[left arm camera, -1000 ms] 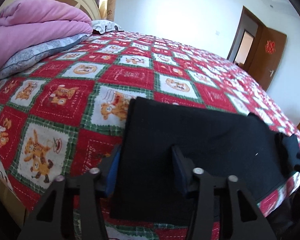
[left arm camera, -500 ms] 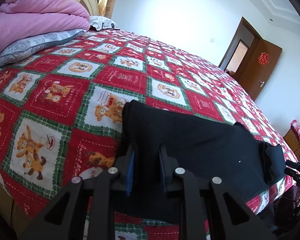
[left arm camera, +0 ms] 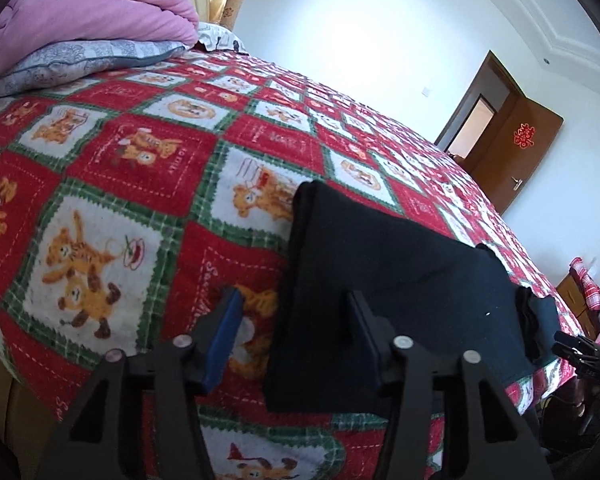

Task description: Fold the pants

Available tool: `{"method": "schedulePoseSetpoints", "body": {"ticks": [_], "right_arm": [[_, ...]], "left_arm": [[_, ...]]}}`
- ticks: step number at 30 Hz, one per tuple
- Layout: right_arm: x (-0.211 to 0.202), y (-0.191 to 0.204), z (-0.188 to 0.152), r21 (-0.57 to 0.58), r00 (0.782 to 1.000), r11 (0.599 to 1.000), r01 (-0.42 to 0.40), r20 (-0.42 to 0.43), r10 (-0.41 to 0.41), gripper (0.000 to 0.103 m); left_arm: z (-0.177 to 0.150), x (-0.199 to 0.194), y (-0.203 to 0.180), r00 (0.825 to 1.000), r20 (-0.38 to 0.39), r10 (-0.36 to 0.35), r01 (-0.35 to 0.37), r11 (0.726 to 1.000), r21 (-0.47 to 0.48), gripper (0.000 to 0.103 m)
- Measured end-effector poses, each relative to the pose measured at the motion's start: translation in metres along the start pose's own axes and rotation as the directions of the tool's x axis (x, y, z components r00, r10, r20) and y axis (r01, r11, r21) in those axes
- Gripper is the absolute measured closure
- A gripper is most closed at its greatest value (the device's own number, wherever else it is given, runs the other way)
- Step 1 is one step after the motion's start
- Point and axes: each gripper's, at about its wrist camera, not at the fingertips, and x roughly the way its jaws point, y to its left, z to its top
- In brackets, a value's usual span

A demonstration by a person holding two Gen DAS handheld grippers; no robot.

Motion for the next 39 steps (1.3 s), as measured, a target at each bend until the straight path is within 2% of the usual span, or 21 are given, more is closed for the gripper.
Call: {"method": "schedulePoseSetpoints", "body": {"ticks": [1, 2, 5, 6, 7, 10, 15, 20, 27, 33, 39], "right_arm": [[0.0, 0.0, 0.0, 0.003, 1.0, 1.0, -0.001, 0.003, 0.001, 0.042], [0.001, 0.0, -0.001, 0.004, 1.0, 1.0, -0.002, 0.004, 0.002, 0.042], [0.001, 0.0, -0.001, 0.0, 1.0, 1.0, 0.001, 0.004, -0.001, 0.042], [0.001, 0.0, 0.0, -0.001, 1.0, 1.0, 0.002, 0.006, -0.002, 0.042], [0.0, 0.0, 0.0, 0.0, 1.0, 1.0, 0.002, 0.009, -0.002, 0.042], [-0.001, -0.002, 0.0, 0.003, 1.0, 1.0, 0.001, 0.013, -0.001, 0.042], [-0.009, -0.008, 0.003, 0.017, 1.0, 1.0, 0.01, 0.026, -0.01, 0.042], [-0.021, -0.015, 0.005, 0.027, 0.999, 0.999, 0.024, 0.035, -0.025, 0.042], [-0.039, -0.026, 0.001, 0.031, 0.999, 0.999, 0.041, 0.033, -0.042, 0.042], [-0.049, -0.055, -0.006, 0.094, 0.998, 0.994, 0.061, 0.03, -0.064, 0.042], [-0.05, -0.092, -0.013, 0.213, 0.996, 0.974, 0.082, 0.028, -0.09, 0.042]], "left_arm": [[0.0, 0.0, -0.004, 1.0, 0.0, 0.009, -0.009, 1.0, 0.0, 0.056], [0.001, 0.0, -0.009, 1.0, -0.003, 0.009, -0.009, 1.0, 0.005, 0.07], [0.004, 0.002, -0.032, 0.994, -0.011, 0.106, -0.105, 0.991, 0.078, 0.074], [0.004, 0.002, -0.033, 0.995, -0.019, 0.094, -0.093, 0.993, 0.071, 0.088], [0.005, 0.003, -0.029, 0.998, -0.038, 0.045, -0.043, 0.998, 0.034, 0.088], [0.01, 0.0, -0.017, 0.999, -0.037, -0.022, 0.02, 0.999, -0.051, 0.089], [0.022, -0.017, -0.024, 0.993, 0.015, -0.114, 0.115, 0.991, -0.07, 0.09], [0.039, -0.038, -0.06, 0.981, 0.064, -0.184, 0.184, 0.983, 0.006, 0.09], [0.05, -0.053, -0.111, 0.959, 0.084, -0.271, 0.263, 0.96, 0.096, 0.09], [0.056, -0.06, -0.161, 0.927, 0.08, -0.367, 0.349, 0.92, 0.178, 0.09], [0.063, -0.057, -0.214, 0.896, 0.031, -0.443, 0.42, 0.868, 0.263, 0.09]]}}
